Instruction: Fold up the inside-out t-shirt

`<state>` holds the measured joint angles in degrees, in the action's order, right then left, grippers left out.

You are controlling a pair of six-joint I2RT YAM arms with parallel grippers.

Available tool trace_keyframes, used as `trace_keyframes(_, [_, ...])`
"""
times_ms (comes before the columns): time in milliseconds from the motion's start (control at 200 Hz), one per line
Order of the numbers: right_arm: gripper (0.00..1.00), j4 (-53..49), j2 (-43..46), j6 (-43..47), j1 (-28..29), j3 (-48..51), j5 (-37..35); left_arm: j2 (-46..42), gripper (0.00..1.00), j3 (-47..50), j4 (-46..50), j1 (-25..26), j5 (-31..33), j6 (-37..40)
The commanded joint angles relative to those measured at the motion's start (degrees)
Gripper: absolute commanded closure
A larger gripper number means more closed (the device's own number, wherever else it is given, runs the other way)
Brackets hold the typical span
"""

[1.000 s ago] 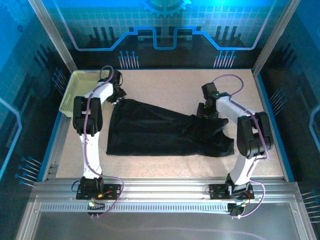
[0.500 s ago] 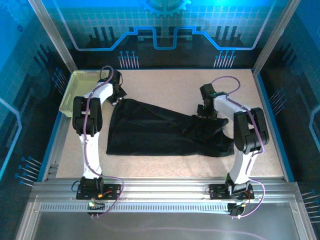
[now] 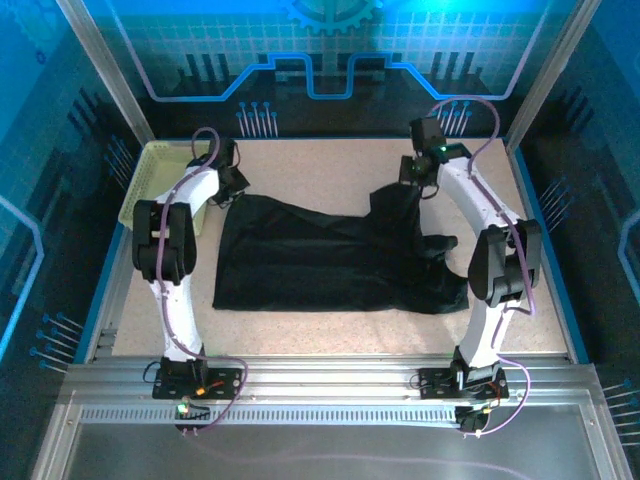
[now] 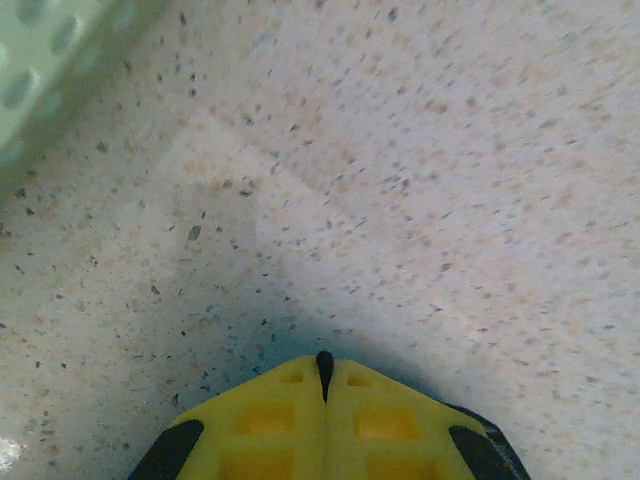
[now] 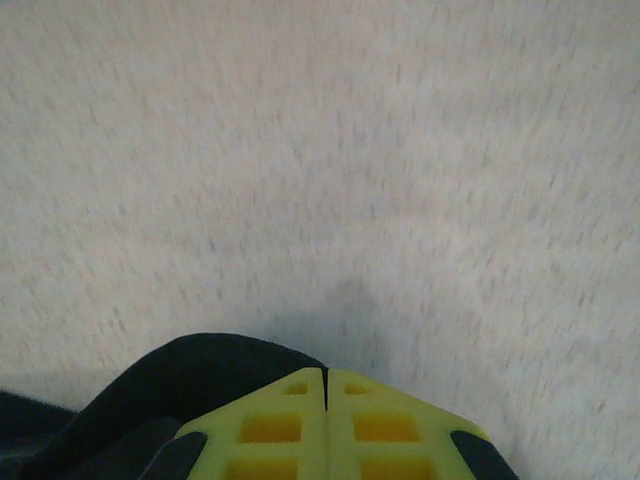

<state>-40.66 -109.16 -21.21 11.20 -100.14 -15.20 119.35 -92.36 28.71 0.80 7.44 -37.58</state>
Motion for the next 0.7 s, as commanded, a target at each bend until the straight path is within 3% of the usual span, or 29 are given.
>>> trace_keyframes(0, [1.00,-0.3,-4.6,4.2,-1.6,-5.0,-2.3,-3.6,1.00,2.0,-3.8,-1.0,-1.0,-0.5])
trace_keyframes(370, [1.00,2.5,-14.9,13.7,-3.9,-20.3,0.0,-7.8,1.00,8.9,-10.7,-3.5,-1.0,-1.9])
trace_keyframes(695, [1.00,1.3,-27.1,21.2,-4.3,-37.9,0.5,-8.0,1.00,10.0,-11.1,-3.8,-1.5,-0.9])
